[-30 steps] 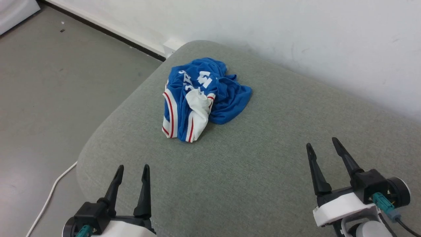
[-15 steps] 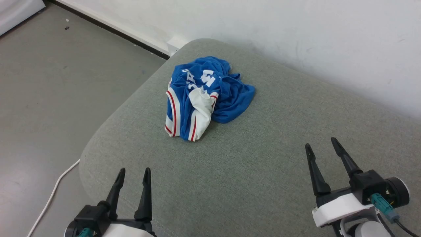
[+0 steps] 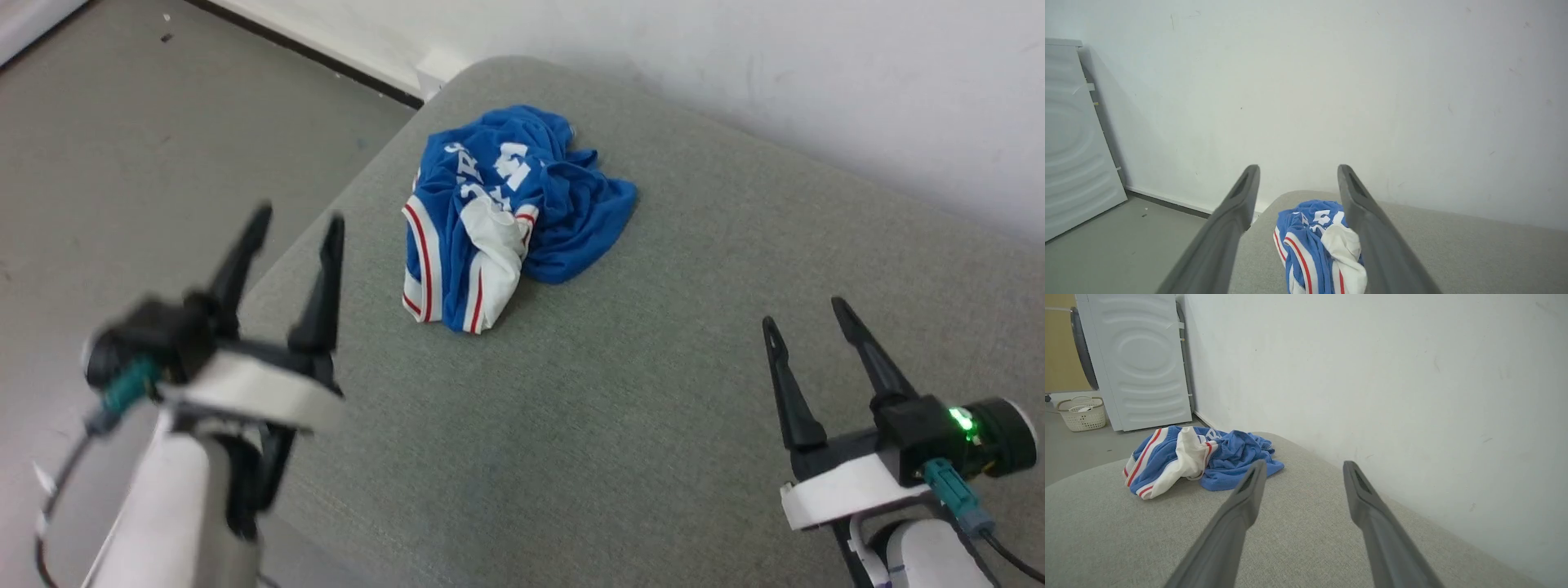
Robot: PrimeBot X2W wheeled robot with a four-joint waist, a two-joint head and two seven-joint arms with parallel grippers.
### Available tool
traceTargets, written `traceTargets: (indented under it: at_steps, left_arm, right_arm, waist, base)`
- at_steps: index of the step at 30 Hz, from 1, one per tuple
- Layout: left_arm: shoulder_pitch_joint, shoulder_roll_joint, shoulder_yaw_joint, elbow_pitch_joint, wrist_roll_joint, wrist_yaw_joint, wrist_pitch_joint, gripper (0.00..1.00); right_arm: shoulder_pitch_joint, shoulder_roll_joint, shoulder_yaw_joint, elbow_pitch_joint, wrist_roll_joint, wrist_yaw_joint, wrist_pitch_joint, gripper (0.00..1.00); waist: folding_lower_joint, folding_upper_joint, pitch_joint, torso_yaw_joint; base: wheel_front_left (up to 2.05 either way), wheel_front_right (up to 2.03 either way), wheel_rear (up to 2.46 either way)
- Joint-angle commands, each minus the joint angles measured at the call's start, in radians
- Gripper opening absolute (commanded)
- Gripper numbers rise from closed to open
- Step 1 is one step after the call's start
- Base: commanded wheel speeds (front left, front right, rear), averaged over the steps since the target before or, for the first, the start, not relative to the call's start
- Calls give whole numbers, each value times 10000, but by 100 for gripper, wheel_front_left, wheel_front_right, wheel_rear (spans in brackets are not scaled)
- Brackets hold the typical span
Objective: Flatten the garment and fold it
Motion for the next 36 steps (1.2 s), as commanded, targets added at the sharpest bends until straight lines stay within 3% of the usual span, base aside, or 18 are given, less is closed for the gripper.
traceTargets:
  at_steps: [1,9,22,29,36]
  left_arm:
    - [-608,321,-87,-11,-17,-87,495,100]
    - [-3300,1454,-102,930,-694,-132,2564,100]
    - [-5286,2756,-168,3692,-2334,-149,4647,100]
    - [-5654,2530,-193,4982,-3392,-150,5189,100]
    - [-5855,2399,-386,6393,-3868,62,6852,100]
  right_arm:
    - [-232,-4,22,-134,-159,-21,-49,100]
    - [-808,-418,394,-1014,-396,-21,187,100]
    - [-1660,-1154,637,-2786,-366,-21,1100,100]
    - [-1824,-1313,473,-3332,-335,-21,1265,100]
    - [-1998,-1395,577,-3556,-304,-21,1365,100]
  waist:
    - [-1,0,525,-220]
    - [-1,0,1775,-1012]
    - [-1,0,4001,-2352]
    - [-1,0,4746,-2717]
    - [-1,0,5127,-2871]
  base:
    - [0,0,0]
    - [0,0,0]
    - [0,0,0]
    - [0,0,0]
    - [0,0,0]
